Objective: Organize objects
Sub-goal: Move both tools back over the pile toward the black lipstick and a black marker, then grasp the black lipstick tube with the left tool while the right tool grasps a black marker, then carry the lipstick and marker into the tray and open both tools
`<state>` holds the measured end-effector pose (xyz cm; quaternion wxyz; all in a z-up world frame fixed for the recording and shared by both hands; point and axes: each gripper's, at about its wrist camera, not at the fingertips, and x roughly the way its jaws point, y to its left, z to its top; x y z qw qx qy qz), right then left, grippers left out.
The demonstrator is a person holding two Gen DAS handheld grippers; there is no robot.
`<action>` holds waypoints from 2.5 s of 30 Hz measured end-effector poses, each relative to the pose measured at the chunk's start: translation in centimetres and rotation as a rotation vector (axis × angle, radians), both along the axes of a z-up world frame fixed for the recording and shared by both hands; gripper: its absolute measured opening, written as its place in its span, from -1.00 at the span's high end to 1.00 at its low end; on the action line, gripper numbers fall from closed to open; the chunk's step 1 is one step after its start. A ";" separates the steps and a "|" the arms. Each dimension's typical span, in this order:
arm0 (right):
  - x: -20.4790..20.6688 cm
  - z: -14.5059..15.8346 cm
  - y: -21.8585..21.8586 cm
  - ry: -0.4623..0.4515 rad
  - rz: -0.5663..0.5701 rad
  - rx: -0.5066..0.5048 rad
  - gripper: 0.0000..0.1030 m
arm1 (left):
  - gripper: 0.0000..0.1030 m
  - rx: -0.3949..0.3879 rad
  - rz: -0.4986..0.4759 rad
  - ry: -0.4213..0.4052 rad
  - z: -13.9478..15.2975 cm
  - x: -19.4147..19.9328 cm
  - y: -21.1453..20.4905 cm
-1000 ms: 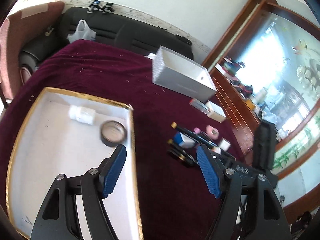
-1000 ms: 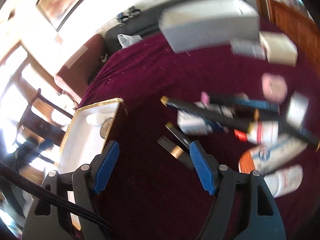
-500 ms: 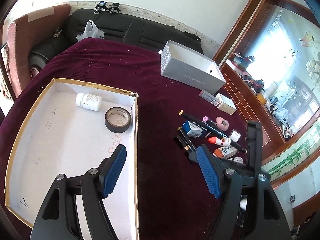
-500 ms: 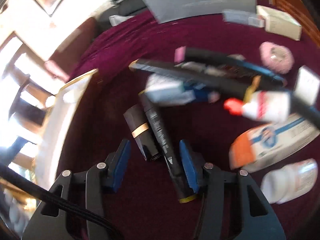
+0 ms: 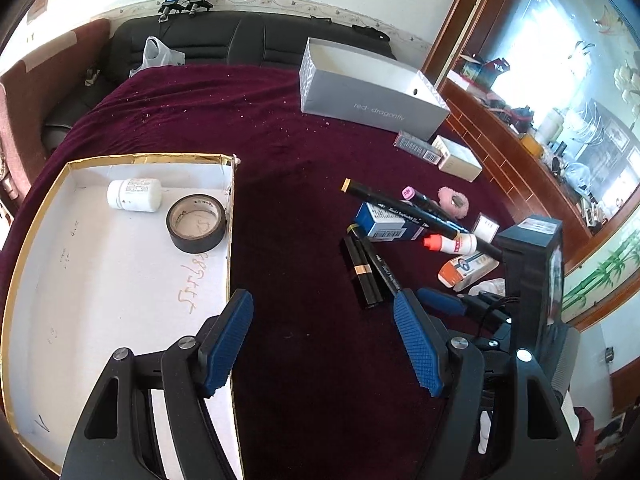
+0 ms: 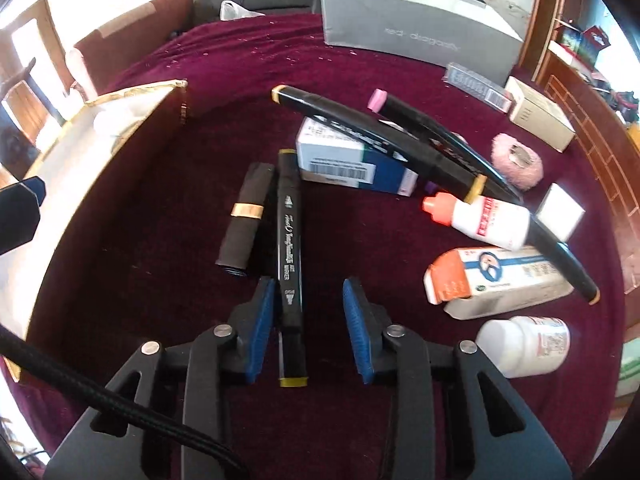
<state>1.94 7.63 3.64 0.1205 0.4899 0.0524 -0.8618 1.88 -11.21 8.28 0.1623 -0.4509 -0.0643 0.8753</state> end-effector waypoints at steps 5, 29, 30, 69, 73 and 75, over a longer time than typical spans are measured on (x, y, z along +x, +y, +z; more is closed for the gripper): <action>-2.2 -0.3 -0.3 -0.001 -0.008 -0.085 0.30 | -0.30 -0.040 -0.014 -0.025 -1.2 -1.4 2.3; 2.2 -0.7 6.2 0.067 -0.105 -0.261 0.54 | -0.29 -0.257 0.001 0.001 -5.7 -5.9 8.2; 2.1 -0.7 6.1 0.068 -0.102 -0.265 0.50 | -0.29 -0.264 -0.004 0.007 -5.8 -6.0 8.5; 1.7 0.4 1.7 0.038 -0.094 -0.137 0.76 | 0.73 0.038 -0.033 -0.038 -4.9 0.3 1.6; 2.6 2.6 1.6 0.056 -0.084 -0.236 0.76 | 0.73 0.090 -0.017 0.001 -2.9 1.9 -0.9; 3.2 3.9 1.1 0.076 -0.067 -0.264 0.76 | 0.73 0.107 0.001 0.024 -2.1 2.5 -2.3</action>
